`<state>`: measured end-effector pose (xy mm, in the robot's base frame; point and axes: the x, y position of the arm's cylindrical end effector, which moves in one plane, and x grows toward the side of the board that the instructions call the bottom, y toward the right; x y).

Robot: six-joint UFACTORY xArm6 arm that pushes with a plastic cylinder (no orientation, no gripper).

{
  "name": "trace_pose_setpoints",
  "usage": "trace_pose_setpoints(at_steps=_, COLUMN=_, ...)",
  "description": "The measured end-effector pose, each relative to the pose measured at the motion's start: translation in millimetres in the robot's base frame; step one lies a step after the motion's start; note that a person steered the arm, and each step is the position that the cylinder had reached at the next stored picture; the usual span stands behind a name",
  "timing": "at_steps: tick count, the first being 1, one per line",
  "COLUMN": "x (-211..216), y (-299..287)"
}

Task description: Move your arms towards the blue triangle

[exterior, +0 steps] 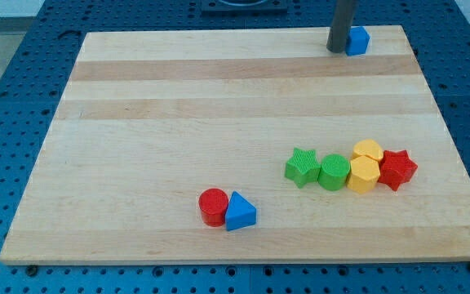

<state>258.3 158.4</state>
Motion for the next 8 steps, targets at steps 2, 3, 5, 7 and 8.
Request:
trace_pose_setpoints(at_steps=2, x=49, y=73)
trace_pose_setpoints(at_steps=3, x=57, y=169)
trace_pose_setpoints(at_steps=5, x=96, y=187)
trace_pose_setpoints(at_steps=7, x=266, y=181)
trace_pose_setpoints(at_steps=8, x=335, y=113)
